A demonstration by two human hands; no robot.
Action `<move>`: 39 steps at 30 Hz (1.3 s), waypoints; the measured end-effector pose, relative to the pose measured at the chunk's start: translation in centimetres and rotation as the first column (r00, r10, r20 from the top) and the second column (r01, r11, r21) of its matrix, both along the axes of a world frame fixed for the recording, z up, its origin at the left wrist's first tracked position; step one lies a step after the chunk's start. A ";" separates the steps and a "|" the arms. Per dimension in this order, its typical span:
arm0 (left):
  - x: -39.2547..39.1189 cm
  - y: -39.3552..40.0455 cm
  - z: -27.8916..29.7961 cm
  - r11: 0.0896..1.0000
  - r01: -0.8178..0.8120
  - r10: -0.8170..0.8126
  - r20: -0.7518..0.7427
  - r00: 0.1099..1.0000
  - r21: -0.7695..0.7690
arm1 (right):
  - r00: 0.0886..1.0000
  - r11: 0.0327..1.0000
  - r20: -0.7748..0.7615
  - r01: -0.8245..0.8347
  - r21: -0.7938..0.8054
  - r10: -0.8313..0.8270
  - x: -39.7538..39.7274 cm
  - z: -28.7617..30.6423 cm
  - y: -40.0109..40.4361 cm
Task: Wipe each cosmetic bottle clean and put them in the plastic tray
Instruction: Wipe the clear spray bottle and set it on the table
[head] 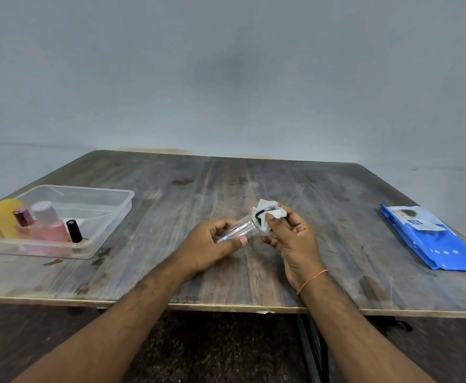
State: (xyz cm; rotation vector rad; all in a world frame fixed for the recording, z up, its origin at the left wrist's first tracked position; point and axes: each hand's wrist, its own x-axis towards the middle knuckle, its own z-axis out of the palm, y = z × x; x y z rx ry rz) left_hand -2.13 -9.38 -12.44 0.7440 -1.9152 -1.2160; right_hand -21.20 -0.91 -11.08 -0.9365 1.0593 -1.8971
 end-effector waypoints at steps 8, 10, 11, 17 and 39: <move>0.1 -0.5 -0.3 0.991 -0.051 0.060 0.067 0.996 -0.123 | 1.000 1.000 -0.018 -0.004 0.015 0.004 0.1 0.0 0.0; -0.2 -0.1 0.0 0.993 -0.016 0.029 0.115 0.993 -0.114 | 1.000 1.000 -0.007 0.005 0.010 -0.005 0.0 0.0 0.0; -0.3 0.3 0.3 0.995 -0.004 0.016 0.128 0.992 -0.099 | 1.000 1.000 0.000 0.010 0.009 -0.010 -0.2 0.0 0.0; 0.0 1.0 0.8 0.997 0.076 -0.072 0.149 0.986 -0.021 | 0.996 0.998 0.062 0.064 0.026 -0.066 -0.5 -0.1 -0.1; 0.3 1.1 0.9 0.999 0.004 0.000 -0.095 0.995 0.040 | 0.954 0.996 -0.287 -0.074 0.053 0.086 0.6 -0.5 0.0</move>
